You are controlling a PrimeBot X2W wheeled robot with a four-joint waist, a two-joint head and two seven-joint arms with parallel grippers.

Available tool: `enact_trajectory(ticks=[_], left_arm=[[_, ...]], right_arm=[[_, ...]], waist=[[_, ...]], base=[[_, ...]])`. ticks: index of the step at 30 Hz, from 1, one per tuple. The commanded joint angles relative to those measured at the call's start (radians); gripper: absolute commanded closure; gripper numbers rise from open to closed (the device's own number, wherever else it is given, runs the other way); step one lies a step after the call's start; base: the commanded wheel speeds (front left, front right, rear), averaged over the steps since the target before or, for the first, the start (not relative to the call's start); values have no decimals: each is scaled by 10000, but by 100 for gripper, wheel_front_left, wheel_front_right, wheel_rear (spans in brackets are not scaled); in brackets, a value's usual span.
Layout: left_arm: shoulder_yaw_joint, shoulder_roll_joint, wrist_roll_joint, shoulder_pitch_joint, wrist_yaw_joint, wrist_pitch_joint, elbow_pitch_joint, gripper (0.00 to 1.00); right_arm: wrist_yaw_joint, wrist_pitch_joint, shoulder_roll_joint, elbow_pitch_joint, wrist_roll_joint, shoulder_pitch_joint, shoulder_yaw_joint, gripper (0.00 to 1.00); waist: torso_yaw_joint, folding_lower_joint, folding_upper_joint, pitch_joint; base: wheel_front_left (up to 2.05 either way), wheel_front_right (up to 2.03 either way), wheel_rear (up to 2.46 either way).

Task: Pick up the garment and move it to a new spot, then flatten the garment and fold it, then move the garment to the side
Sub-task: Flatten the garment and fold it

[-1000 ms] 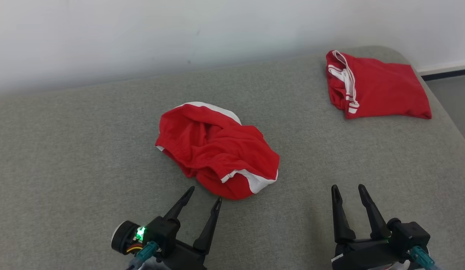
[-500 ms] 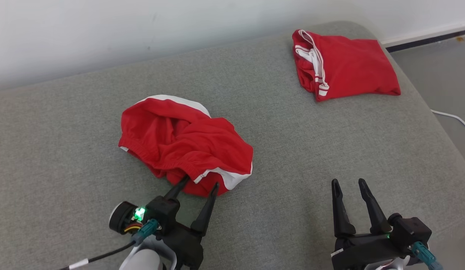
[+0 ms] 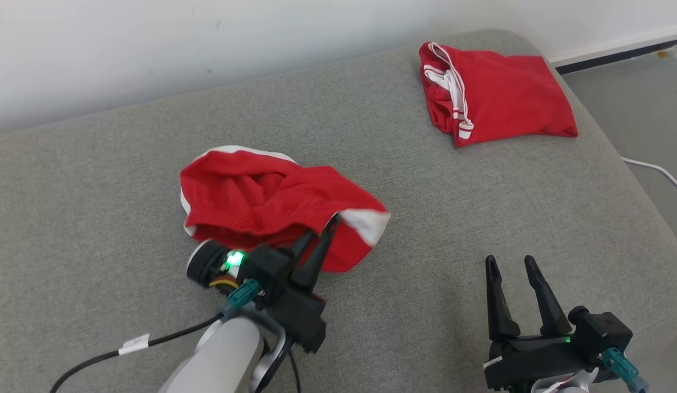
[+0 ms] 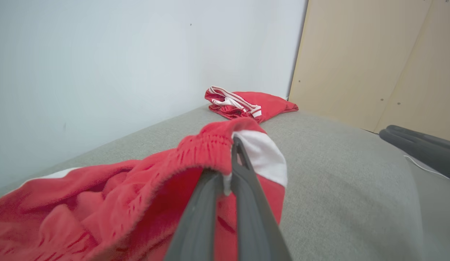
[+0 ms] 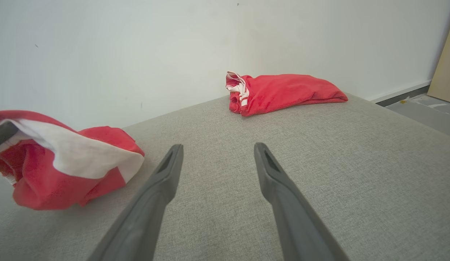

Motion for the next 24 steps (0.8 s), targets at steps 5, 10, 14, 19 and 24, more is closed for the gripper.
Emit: enact_trajectory(ticks=[5, 10, 14, 19, 24], left_arm=[[-216, -278, -167, -603, 10, -27, -788, 100], [-317, -481, -231, -1020, 10, -27, -1560, 100], [-107, -306, -275, -732, 13, -27, -1911, 100], [56, 239, -400, 168, 15, -27, -1811, 100], [412, 750, -619, 1094, 95, -27, -1942, 100]], right_arm=[[-28, -11, 30, 15, -53, 145, -320, 0], [-28, -11, 33, -12, -215, 203, -606, 0], [-28, -11, 30, -53, -285, 271, -695, 0], [-28, -11, 30, -50, -295, 380, -770, 0], [-28, -11, 32, -30, -334, 430, -794, 0]], waist=[[140, -1, -1, -196], [452, -1, -1, -439], [894, -1, -1, -535], [1411, -1, -1, -564], [1800, -1, -1, -615]], base=[[0, 0, 0], [0, 0, 0], [0, 0, 0], [0, 0, 0], [0, 0, 0]])
